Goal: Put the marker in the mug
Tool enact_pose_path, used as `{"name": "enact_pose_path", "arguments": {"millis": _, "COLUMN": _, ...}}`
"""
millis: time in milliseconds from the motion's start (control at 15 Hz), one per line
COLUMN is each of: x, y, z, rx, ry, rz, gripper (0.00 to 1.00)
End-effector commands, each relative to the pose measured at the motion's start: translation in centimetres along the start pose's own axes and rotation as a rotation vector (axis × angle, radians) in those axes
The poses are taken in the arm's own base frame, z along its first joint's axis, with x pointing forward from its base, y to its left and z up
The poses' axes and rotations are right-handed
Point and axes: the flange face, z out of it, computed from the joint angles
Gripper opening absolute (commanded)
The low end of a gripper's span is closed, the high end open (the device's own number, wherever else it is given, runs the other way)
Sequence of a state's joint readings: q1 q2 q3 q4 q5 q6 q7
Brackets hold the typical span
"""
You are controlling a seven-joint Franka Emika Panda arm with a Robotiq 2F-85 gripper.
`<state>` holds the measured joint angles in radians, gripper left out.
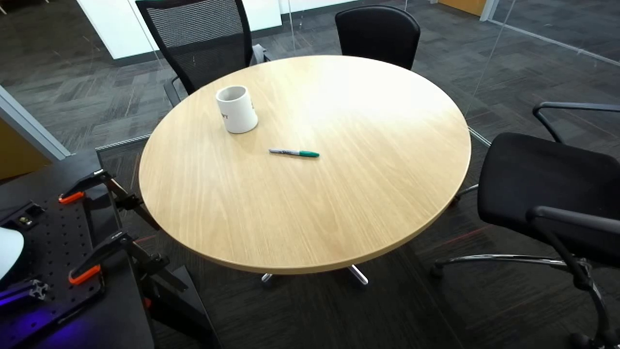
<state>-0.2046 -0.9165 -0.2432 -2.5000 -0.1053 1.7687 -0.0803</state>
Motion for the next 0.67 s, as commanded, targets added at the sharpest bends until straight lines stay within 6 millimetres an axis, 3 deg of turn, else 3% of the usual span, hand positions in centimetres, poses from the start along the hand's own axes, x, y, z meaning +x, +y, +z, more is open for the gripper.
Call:
{"name": "enact_pose_path", "arguments": {"millis": 0, "x": 0.0, "y": 0.0, "z": -0.1, "rx": 0.0, "ry": -0.001, "rz": 0.0, "gripper": 1.0}}
{"name": "enact_pose_path", "arguments": {"millis": 133, "x": 0.0, "y": 0.0, "z": -0.1, "rx": 0.0, "ry": -0.001, "rz": 0.0, "gripper": 1.0}}
{"name": "enact_pose_path", "arguments": {"millis": 267, "x": 0.7, "y": -1.4, "z": 0.0, "rx": -0.021, "ry": 0.001, "rz": -0.008, "gripper": 1.0}}
{"name": "enact_pose_path", "arguments": {"millis": 600, "x": 3.0, "y": -7.5, "z": 1.6, "rx": -0.057, "ry": -0.021, "rz": -0.076, "gripper": 1.0}}
